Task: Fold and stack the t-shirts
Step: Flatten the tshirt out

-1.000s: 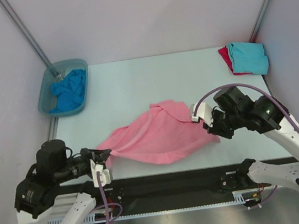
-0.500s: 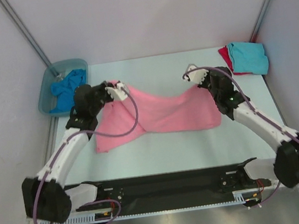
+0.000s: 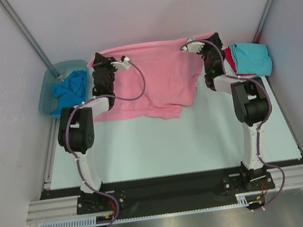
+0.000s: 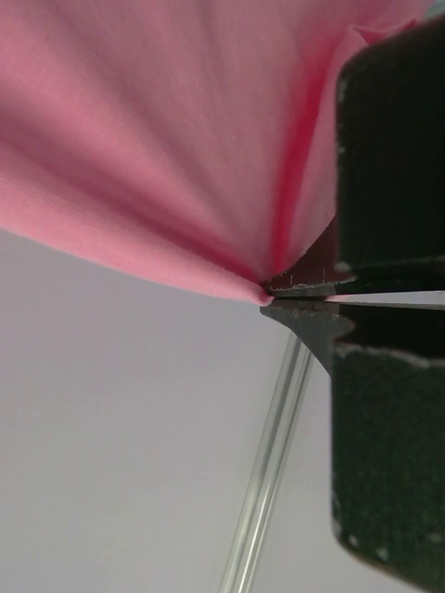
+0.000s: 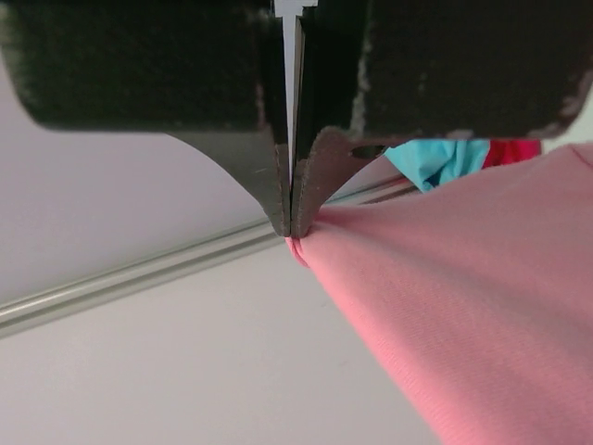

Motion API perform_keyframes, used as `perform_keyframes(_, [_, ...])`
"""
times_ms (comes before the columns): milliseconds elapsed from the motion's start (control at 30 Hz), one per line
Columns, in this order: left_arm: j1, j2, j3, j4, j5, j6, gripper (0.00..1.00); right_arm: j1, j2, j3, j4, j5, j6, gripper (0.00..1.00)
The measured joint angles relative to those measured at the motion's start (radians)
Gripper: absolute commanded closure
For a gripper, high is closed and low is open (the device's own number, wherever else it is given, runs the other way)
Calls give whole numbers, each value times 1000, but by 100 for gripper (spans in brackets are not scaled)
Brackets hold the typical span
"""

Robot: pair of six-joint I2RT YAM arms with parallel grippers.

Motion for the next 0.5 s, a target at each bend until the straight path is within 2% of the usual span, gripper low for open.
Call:
perform_keyframes(233, [-10, 144, 0, 75, -19, 39, 99, -9, 256, 201, 30, -4, -54, 100])
perform_keyframes(433, [-12, 260, 43, 151, -52, 93, 100, -9, 361, 243, 29, -3, -85, 100])
perform_keyframes(467, [-13, 276, 49, 164, -55, 104, 100, -9, 373, 251, 29, -3, -89, 97])
perform_keyframes(500, [-14, 297, 58, 177, -61, 120, 100, -8, 388, 264, 29, 0, -93, 71])
